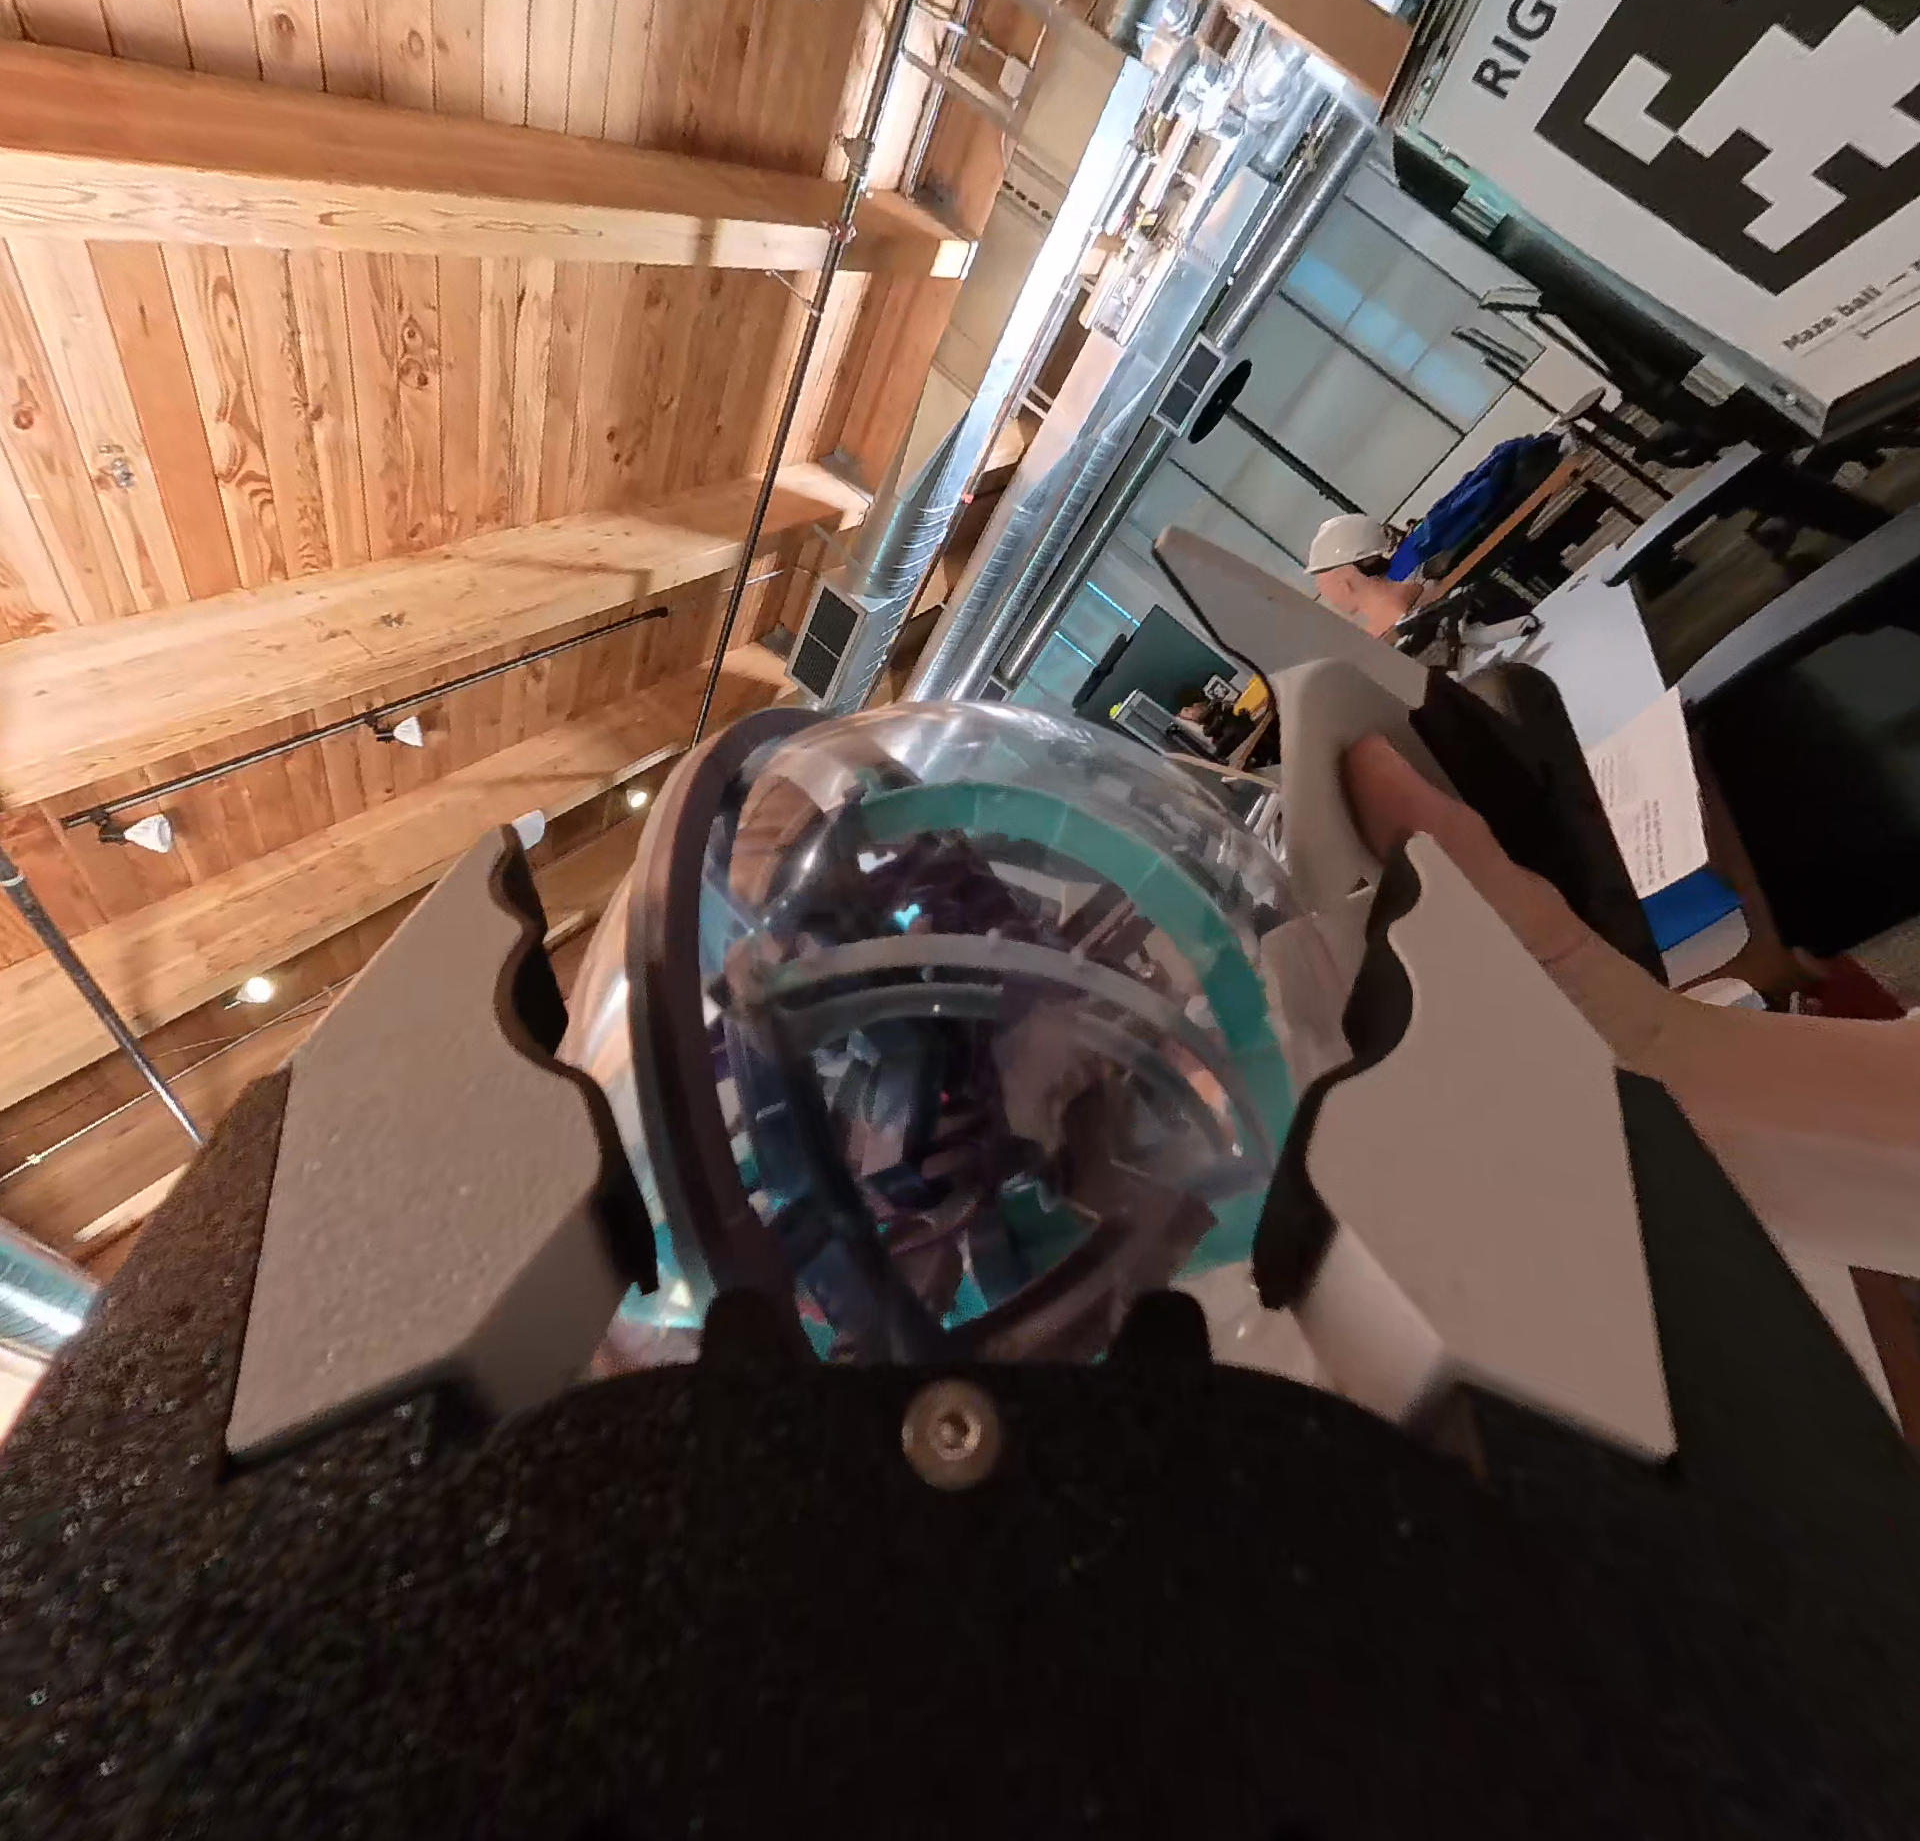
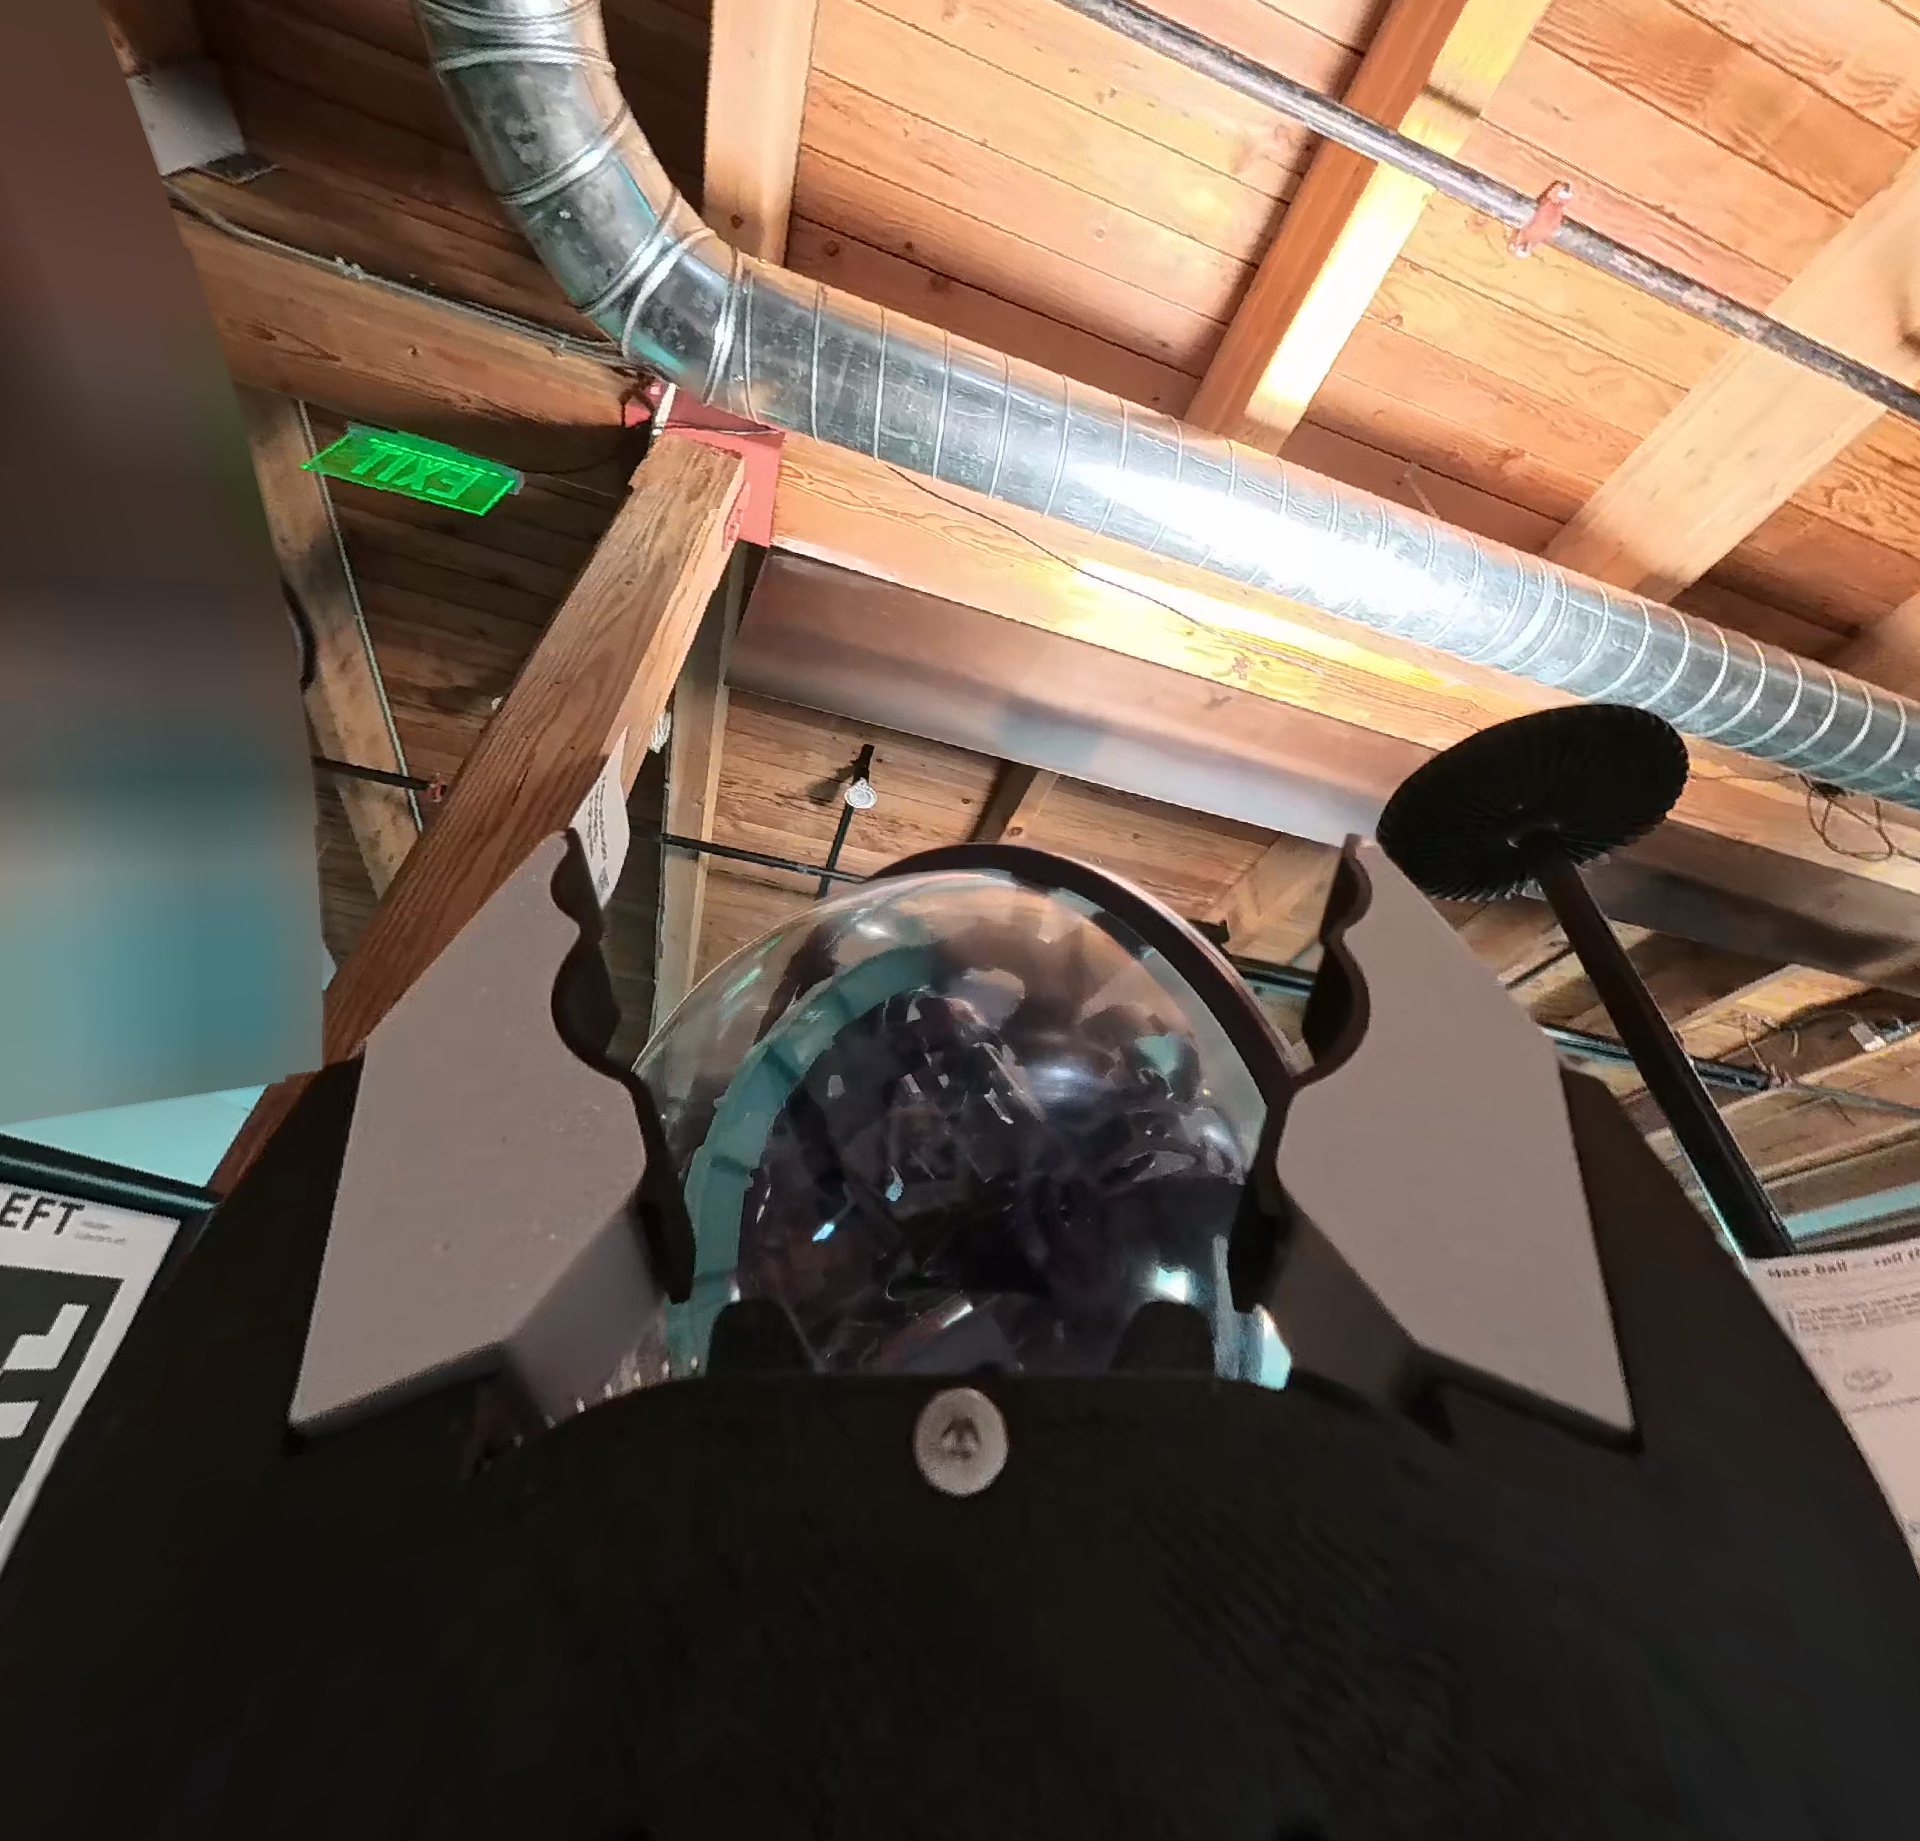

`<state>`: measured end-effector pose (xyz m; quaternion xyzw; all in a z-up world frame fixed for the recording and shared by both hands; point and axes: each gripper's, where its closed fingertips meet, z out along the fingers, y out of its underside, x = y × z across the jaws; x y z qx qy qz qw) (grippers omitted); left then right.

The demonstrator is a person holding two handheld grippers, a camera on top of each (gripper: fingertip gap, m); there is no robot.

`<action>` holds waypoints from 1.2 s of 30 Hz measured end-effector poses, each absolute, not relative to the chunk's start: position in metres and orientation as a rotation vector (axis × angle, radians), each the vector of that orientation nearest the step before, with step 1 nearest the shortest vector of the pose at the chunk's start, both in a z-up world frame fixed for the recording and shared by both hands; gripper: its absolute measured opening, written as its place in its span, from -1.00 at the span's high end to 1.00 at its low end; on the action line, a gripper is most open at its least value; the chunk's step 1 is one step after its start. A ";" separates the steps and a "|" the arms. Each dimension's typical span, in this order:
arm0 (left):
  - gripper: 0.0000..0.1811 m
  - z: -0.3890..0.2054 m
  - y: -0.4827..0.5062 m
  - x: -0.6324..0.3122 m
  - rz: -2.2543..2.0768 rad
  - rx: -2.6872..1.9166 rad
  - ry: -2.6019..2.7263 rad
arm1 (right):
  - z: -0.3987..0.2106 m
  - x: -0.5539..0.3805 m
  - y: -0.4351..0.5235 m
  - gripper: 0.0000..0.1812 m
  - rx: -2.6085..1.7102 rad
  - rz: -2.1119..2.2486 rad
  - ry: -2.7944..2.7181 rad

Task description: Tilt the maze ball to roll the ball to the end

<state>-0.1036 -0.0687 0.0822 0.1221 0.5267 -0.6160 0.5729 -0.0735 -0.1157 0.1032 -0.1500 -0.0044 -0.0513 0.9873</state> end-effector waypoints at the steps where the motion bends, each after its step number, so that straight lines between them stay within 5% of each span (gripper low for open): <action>1: -0.64 0.082 -0.068 -0.104 -1.435 0.288 1.233 | 0.103 -0.072 -0.113 -0.51 -0.314 -0.097 0.003; 14: -0.57 0.078 -0.059 -0.107 -1.514 0.295 1.291 | 0.103 -0.060 -0.092 -0.56 -0.485 -0.072 0.128; 29: -0.73 0.067 -0.055 -0.147 -1.584 0.540 1.244 | 0.087 -0.060 -0.085 -0.62 -0.433 0.073 -0.028; 32: -0.48 0.069 -0.049 -0.144 -1.524 0.515 1.120 | 0.080 -0.060 -0.080 -0.61 -0.449 0.081 -0.077; 34: -0.73 0.075 -0.044 -0.143 -1.525 0.465 1.027 | 0.077 -0.062 -0.084 -0.58 -0.419 0.088 -0.110; 36: -0.73 0.070 -0.045 -0.146 -1.513 0.499 0.999 | 0.077 -0.066 -0.093 -0.54 -0.368 0.099 -0.140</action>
